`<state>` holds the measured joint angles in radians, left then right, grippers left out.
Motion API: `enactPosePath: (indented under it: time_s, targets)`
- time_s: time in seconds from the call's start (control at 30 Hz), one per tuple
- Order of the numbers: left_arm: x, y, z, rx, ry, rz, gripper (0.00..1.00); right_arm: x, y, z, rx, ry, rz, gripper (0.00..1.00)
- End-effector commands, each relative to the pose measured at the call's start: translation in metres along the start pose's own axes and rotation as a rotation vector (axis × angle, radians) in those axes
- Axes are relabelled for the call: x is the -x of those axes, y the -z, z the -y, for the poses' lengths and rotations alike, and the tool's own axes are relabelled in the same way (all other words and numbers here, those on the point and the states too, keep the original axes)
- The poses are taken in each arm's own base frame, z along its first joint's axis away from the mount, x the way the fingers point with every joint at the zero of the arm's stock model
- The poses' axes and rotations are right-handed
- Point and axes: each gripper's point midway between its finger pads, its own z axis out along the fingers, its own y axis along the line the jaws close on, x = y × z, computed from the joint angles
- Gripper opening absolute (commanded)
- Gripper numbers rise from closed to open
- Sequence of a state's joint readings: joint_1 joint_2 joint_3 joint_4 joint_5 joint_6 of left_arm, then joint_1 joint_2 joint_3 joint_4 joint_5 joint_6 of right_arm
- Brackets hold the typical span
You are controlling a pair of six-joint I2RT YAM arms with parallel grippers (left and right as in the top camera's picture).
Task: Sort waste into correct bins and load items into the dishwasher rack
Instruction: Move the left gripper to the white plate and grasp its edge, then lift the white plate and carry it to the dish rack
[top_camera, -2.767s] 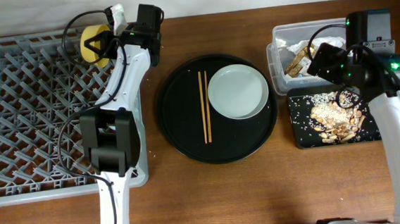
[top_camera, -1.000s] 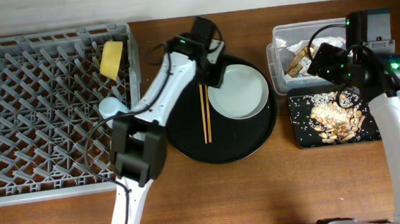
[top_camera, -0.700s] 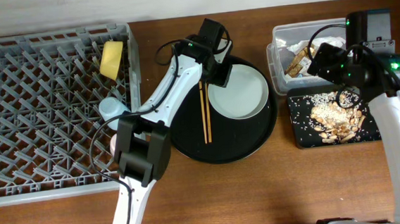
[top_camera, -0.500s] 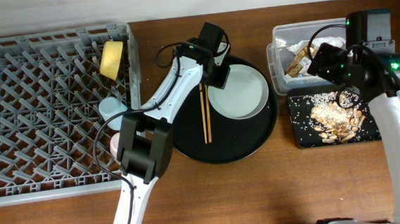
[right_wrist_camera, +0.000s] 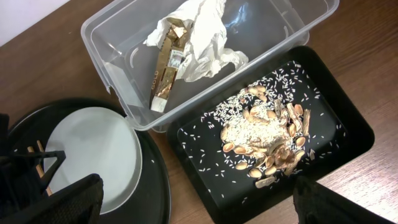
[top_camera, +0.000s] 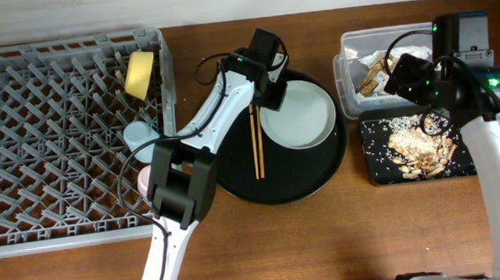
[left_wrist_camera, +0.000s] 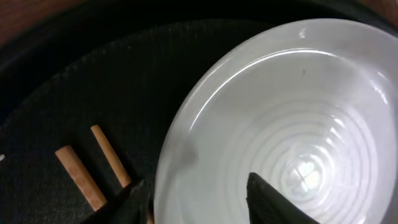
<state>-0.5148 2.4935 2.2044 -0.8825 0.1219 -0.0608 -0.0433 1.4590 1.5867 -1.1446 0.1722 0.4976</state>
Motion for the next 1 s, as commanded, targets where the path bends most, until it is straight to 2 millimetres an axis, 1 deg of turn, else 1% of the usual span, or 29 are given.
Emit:
enactPosePath:
  time_s: [0.0,0.2,0.3,0.37,0.43,0.5,0.8,0.83,0.87,0.97]
  targets:
    - [-0.004,-0.011,-0.005,0.013,-0.001,-0.015,0.52,0.004,0.0,0.003,-0.018,-0.016,0.013,0.98]
    - [-0.005,-0.011,-0.005,0.016,-0.001,-0.018,0.53,0.004,0.0,0.003,-0.018,-0.016,0.013,0.98]
    - [-0.01,-0.012,-0.006,0.016,0.002,-0.039,0.52,0.004,0.0,0.003,-0.018,-0.016,0.013,0.99]
    - [-0.013,-0.016,-0.006,0.017,0.003,-0.047,0.52,0.004,0.0,0.003,-0.018,-0.016,0.013,0.99]
    - [-0.02,-0.026,-0.007,0.018,0.005,-0.068,0.52,0.004,0.0,0.003,-0.018,-0.016,0.013,0.99]
    - [-0.023,-0.031,-0.008,0.018,0.007,-0.08,0.46,0.004,0.0,0.003,-0.018,-0.016,0.013,0.99]
    - [-0.023,-0.032,-0.008,0.015,0.008,-0.078,0.04,0.004,0.0,0.003,-0.018,-0.016,0.013,0.98]
    - [-0.023,-0.031,-0.008,0.016,0.023,-0.077,0.01,0.004,0.0,0.003,-0.018,-0.016,0.013,0.98]
    - [-0.021,-0.03,-0.009,0.016,0.03,-0.072,0.01,0.004,0.0,0.003,-0.018,-0.016,0.013,0.98]
    - [-0.012,-0.015,-0.009,0.011,0.035,-0.064,0.01,0.004,0.0,0.003,-0.018,-0.016,0.013,0.98]
